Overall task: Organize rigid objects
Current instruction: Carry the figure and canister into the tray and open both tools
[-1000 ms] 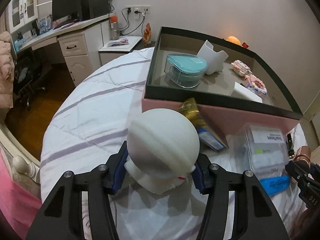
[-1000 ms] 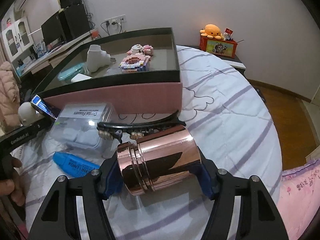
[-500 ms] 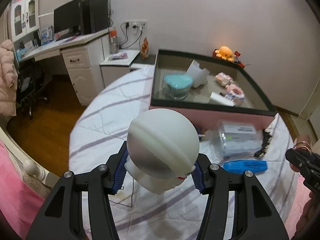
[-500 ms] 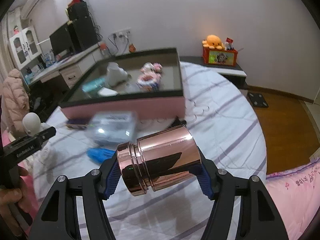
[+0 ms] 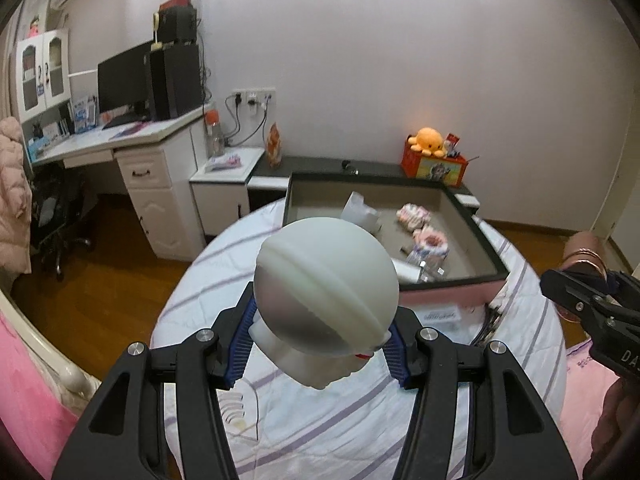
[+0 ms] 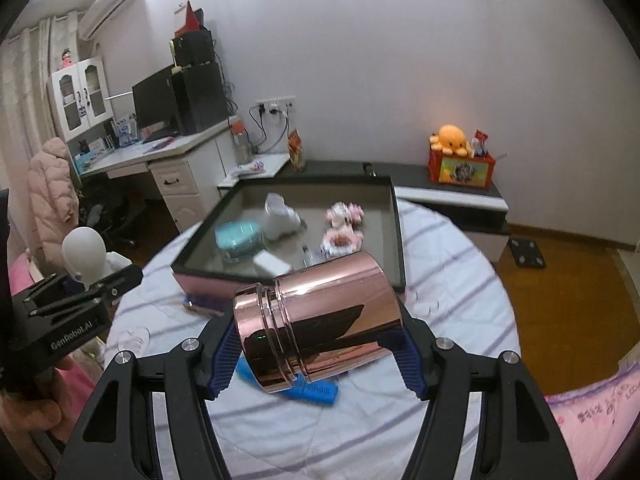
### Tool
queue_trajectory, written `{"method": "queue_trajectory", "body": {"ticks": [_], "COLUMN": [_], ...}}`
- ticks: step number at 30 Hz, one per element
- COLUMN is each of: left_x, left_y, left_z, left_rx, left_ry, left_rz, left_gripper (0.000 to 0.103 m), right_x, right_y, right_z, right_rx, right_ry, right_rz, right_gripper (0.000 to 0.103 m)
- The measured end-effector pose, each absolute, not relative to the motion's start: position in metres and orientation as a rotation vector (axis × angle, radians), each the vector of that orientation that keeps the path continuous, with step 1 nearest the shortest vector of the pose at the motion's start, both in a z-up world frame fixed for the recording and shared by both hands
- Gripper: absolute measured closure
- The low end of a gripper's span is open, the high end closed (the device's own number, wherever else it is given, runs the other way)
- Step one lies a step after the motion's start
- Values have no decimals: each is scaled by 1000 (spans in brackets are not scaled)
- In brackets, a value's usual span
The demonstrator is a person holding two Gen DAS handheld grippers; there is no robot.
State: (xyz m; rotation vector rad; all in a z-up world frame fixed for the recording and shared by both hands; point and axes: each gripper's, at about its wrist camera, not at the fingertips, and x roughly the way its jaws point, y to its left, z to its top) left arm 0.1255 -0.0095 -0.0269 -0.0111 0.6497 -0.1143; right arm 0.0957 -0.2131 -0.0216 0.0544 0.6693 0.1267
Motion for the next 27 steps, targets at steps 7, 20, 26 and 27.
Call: {"method": "queue_trajectory", "body": {"ticks": [7,20,26,27], "left_x": [142,220,260,264], "left_y": [-16,-34,-48,-50], "left_z": [-2,-5,-47,-54], "left_rx": [-14,-9,2,3], "left_ry": [589,594,684,701], "left_rz": [-131,-145,-152,-155], "left_gripper": [47,47,47,47], "right_x": [118,201,238,243], "right_y": [-210,-213,-213,-214], "right_z": [-1,-16,-53,-61], "right_rx": [28,1,-4,-2], "right_ry": [627,683,767,785], "right_rz": [130,139,142,140], "right_gripper": [36,36,36,36]}}
